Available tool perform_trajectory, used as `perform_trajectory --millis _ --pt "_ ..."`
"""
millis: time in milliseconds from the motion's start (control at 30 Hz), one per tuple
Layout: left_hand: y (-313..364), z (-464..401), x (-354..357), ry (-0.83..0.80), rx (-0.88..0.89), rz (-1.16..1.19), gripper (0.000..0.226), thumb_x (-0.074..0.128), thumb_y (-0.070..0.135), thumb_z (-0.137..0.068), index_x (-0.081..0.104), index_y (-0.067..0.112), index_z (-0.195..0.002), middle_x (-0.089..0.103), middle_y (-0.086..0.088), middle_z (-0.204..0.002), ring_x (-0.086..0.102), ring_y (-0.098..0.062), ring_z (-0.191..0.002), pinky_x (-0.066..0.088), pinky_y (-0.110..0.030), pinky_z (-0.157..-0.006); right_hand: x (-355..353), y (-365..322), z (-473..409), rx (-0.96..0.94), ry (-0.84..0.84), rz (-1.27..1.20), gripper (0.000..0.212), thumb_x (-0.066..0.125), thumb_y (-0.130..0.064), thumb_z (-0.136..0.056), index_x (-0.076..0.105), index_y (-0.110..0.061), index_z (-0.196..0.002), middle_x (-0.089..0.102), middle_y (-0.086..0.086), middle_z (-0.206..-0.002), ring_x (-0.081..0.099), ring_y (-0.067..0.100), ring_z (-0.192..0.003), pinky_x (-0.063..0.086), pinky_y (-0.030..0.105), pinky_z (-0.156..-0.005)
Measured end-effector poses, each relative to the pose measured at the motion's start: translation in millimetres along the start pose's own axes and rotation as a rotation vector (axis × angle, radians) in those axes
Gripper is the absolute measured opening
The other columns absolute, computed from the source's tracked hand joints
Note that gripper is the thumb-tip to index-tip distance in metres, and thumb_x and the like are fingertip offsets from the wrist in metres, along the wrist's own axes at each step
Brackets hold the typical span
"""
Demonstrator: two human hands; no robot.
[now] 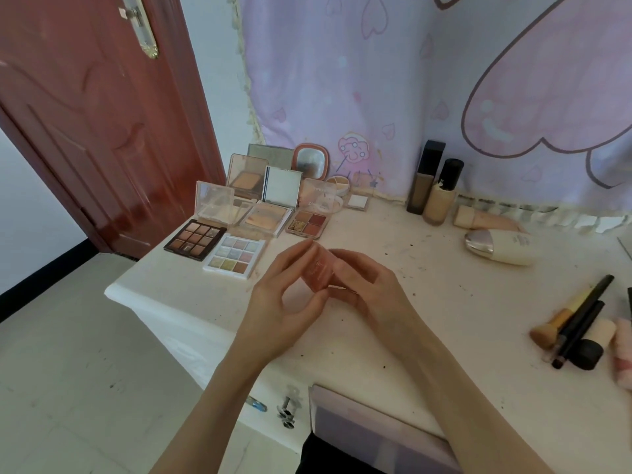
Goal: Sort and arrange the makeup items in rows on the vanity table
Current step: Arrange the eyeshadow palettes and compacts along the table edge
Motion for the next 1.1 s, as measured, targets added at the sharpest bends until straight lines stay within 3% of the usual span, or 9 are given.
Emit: perform_trajectory --millis 67,200,433,600,800,867,967,1033,1100 --pt "1 1 1 -0.012 -0.013 0.029 0.053 0.062 0.020 -0.079 0.050 0.017 -0.131 0.047 0.009 -0.135 0.041 0.003 -0.125 0.034 -0.008 -0.098 -1 1 -2 0.055 -0.035 -0.059 0.067 0.070 -0.041 -0.069 0.056 -0.007 -0.125 0.065 0.009 -0.118 0.066 0.021 -0.102 0.052 0.027 -0.082" --pt "2 2 0 -0.017 -0.029 0.079 0.044 0.058 0.022 -0.082 0.056 0.017 -0.126 0.052 0.008 -0.132 0.045 0.001 -0.123 0.036 -0.012 -0.100 -1 -2 -2 0.047 -0.134 -0.080 0.048 0.067 -0.034 -0.079 0.062 -0.011 -0.120 0.067 0.009 -0.114 0.064 0.024 -0.107 0.052 0.027 -0.085" --pt "2 3 -1 -0.041 -0.066 0.196 0.031 0.053 0.023 -0.087 0.059 0.026 -0.118 0.060 0.009 -0.122 0.053 0.000 -0.117 0.042 -0.015 -0.097 -6 4 -3 0.029 -0.121 0.016 0.041 0.074 -0.033 -0.074 0.067 -0.019 -0.112 0.068 0.005 -0.114 0.062 0.021 -0.110 0.044 0.043 -0.102" --pt "-6 1 -4 -0.002 -0.109 0.205 0.030 0.047 0.012 -0.094 0.061 0.015 -0.120 0.067 0.011 -0.111 0.060 0.001 -0.105 0.044 -0.008 -0.083 -8 7 -4 -0.001 -0.093 0.136 0.039 0.071 -0.030 -0.072 0.065 -0.026 -0.111 0.069 -0.001 -0.111 0.063 0.016 -0.108 0.043 0.044 -0.103" --pt "-7 -5 -8 0.149 -0.089 0.112 0.021 0.049 0.012 -0.093 0.065 0.022 -0.102 0.066 0.009 -0.099 0.062 -0.003 -0.093 0.044 -0.008 -0.076 -9 9 -6 0.084 -0.107 0.199 0.071 0.072 -0.022 -0.068 0.046 -0.028 -0.134 0.060 -0.004 -0.123 0.061 0.011 -0.110 0.043 0.041 -0.104" --pt "-12 -8 -9 0.193 -0.114 0.075 0.020 0.050 0.011 -0.093 0.066 0.021 -0.100 0.065 0.005 -0.095 0.062 -0.010 -0.090 0.047 -0.015 -0.074 -8 6 -7 0.098 -0.143 0.245 0.062 0.069 -0.019 -0.073 0.050 -0.023 -0.132 0.061 -0.004 -0.122 0.060 0.013 -0.112 0.042 0.041 -0.104" --pt "-16 -16 -9 0.186 -0.174 0.048 0.019 0.051 0.012 -0.093 0.068 0.013 -0.102 0.066 -0.001 -0.089 0.062 -0.015 -0.085 0.052 -0.027 -0.077 -4 0 -7 0.120 -0.215 0.036 0.021 0.061 -0.017 -0.086 0.071 -0.016 -0.105 0.070 0.005 -0.107 0.065 0.018 -0.102 0.050 0.030 -0.091" --pt "-13 -23 -10 0.167 -0.227 0.079 0.018 0.052 0.013 -0.093 0.068 0.017 -0.100 0.066 0.001 -0.083 0.063 -0.009 -0.078 0.053 -0.026 -0.076 -4 1 -10 0.116 -0.085 -0.016 0.015 0.057 -0.013 -0.091 0.071 -0.014 -0.093 0.071 0.009 -0.098 0.069 0.018 -0.089 0.054 0.027 -0.081" --pt "-9 -30 -11 0.140 -0.266 0.121 0.017 0.053 0.016 -0.093 0.067 0.023 -0.099 0.067 0.002 -0.083 0.063 -0.001 -0.073 0.053 -0.022 -0.075 -4 3 -15 0.068 0.082 0.150 0.010 0.059 -0.011 -0.090 0.069 -0.013 -0.089 0.071 0.010 -0.093 0.069 0.017 -0.083 0.056 0.031 -0.081"
Point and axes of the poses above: each hand's wrist, its own z-axis away from the middle knuckle, its own x-axis out of the palm, y = z × x, the point moved 3 cm from there along -z, towards the middle knuckle
